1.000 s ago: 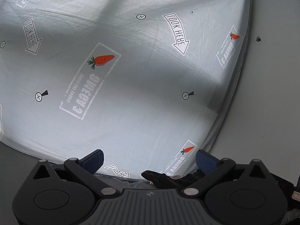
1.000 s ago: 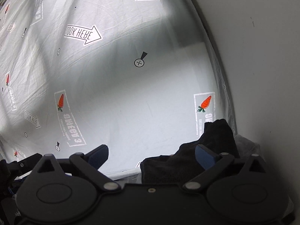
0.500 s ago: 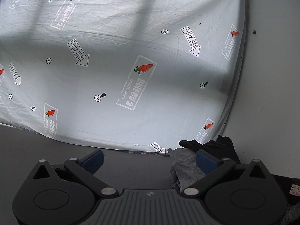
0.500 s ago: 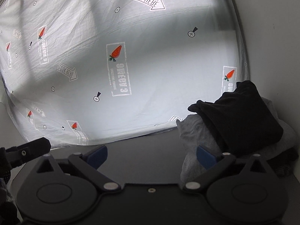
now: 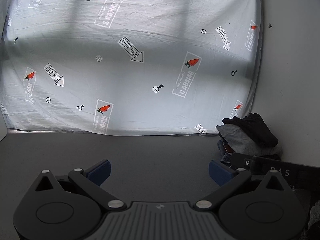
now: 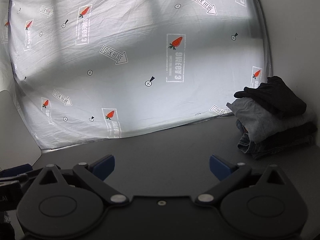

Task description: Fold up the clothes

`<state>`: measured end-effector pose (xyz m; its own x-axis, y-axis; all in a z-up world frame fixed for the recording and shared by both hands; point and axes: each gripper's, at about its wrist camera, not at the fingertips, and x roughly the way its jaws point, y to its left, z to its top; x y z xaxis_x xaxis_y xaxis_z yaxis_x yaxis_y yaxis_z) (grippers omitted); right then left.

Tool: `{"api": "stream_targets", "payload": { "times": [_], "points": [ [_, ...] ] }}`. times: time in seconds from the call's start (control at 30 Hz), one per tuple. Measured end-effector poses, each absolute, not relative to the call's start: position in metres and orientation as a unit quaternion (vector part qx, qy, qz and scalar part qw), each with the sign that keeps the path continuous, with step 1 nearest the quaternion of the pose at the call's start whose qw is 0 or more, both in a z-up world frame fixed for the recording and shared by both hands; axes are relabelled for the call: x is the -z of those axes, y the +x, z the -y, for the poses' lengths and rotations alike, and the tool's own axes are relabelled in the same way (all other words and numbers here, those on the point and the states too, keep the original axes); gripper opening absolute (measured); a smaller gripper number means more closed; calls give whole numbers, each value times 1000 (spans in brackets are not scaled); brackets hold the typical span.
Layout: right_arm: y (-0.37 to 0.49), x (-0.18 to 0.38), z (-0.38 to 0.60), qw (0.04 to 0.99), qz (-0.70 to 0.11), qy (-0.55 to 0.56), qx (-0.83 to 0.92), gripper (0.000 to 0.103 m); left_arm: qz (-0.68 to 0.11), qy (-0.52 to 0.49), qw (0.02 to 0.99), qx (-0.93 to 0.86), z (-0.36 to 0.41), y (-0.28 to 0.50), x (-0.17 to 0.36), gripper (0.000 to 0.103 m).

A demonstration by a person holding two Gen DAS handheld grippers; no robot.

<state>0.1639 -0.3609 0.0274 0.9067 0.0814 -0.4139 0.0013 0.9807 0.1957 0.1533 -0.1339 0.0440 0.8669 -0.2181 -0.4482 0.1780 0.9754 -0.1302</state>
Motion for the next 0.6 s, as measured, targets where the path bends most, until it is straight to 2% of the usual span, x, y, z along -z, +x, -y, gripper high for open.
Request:
{"api": "stream_targets", "payload": {
  "times": [0.37, 0.6],
  "points": [
    [84, -12, 275, 956, -282, 71, -20, 102, -320, -56, 943, 71, 58, 99, -20, 103],
    [69, 2, 252, 952, -304, 28, -22, 102, -342, -67, 936, 52, 35, 88, -5, 103]
  ]
}}
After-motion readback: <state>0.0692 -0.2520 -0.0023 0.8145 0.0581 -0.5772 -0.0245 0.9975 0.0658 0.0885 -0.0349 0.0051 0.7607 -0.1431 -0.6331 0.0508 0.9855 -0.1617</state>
